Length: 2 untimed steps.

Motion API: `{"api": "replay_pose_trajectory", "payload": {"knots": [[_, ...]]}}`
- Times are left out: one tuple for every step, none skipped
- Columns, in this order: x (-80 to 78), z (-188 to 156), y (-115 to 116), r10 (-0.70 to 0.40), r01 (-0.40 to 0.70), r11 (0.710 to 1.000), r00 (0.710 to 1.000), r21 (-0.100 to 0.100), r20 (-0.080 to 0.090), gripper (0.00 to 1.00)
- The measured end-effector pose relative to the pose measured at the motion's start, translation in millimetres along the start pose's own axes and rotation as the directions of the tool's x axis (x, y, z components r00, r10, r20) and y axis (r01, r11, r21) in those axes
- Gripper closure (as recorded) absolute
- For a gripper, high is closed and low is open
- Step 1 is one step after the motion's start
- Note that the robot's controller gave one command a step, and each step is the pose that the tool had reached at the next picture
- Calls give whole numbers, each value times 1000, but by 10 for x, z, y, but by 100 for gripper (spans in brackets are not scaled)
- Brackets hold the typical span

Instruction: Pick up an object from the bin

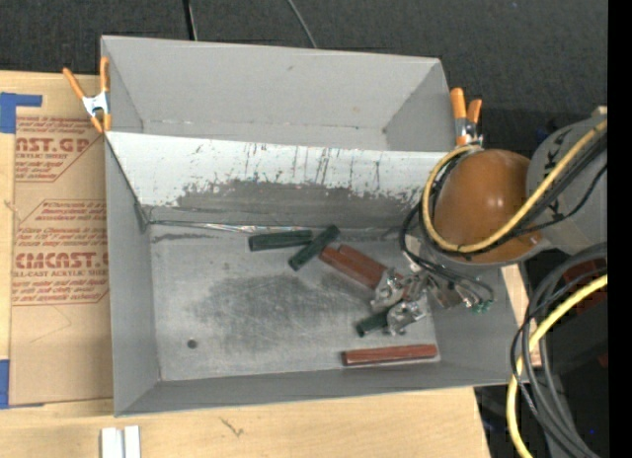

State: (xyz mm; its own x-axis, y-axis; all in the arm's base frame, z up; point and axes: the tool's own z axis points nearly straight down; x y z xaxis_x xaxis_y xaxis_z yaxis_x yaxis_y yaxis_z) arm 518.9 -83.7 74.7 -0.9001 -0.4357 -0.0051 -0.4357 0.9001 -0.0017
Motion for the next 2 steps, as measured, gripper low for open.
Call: {"api": "replay_pose_trajectory", "payload": {"knots": [[0,0,0,0,0,1000,1000,0,0,100],[-117,-1521,-91,-21,21,1000,1000,2,2,100]]}}
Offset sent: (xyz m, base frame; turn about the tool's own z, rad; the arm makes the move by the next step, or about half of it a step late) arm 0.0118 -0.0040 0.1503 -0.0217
